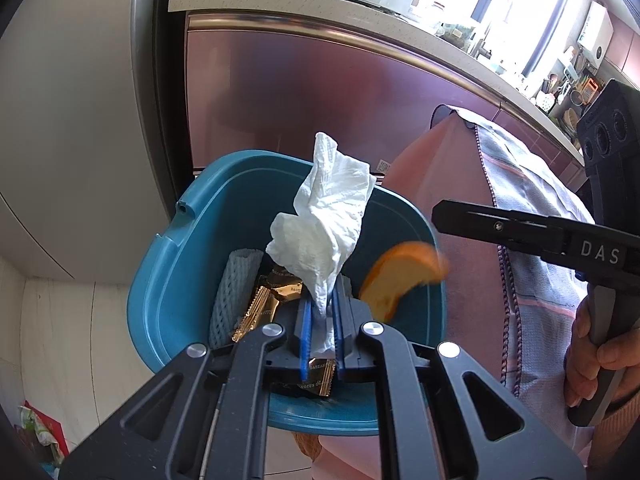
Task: Collect trash
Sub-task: 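Open the right tool to drop the orange peel while the left releases the tissue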
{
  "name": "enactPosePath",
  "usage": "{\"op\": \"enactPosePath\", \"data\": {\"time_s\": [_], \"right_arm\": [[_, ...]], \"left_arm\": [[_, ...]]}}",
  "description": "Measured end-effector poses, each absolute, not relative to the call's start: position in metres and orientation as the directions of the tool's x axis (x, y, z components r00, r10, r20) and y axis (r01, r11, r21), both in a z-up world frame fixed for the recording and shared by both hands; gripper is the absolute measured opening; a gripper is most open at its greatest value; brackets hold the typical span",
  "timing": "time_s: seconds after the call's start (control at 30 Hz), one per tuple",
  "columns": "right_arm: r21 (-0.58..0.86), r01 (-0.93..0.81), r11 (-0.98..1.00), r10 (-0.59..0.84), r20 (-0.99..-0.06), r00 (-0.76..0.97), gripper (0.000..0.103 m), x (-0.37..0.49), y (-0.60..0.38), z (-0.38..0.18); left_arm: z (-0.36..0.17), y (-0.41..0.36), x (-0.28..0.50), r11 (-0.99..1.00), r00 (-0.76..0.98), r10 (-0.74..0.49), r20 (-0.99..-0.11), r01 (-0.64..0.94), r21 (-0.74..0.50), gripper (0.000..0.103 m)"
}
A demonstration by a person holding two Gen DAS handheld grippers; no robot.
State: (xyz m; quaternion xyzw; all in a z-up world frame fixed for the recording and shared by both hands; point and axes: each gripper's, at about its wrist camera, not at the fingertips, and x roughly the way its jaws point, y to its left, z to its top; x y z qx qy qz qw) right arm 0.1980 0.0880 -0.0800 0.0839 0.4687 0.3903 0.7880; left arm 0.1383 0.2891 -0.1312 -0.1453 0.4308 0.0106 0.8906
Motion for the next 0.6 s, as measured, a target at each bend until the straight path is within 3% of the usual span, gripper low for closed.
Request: {"op": "enactPosePath", "data": {"time_s": [0.23,0.6], "right_arm": [[0.507,-0.542,0.67,0.703,-0.668,0.245,0.017,0.193,0.08,-0.078],[0.51,-0.583,0.633,0.733,-0.637,0.239,0.024,0.178,0.053,-0.059]], "left_arm": [[-0.132,0.284,0.141,0.959,0.628,-0.098,-0.772,-0.147,-0.241,0.021],[-0.11,0.27,0.127,0.968,0.675,-0.086,-0.733,-0.118,-0.222,0.027]]}}
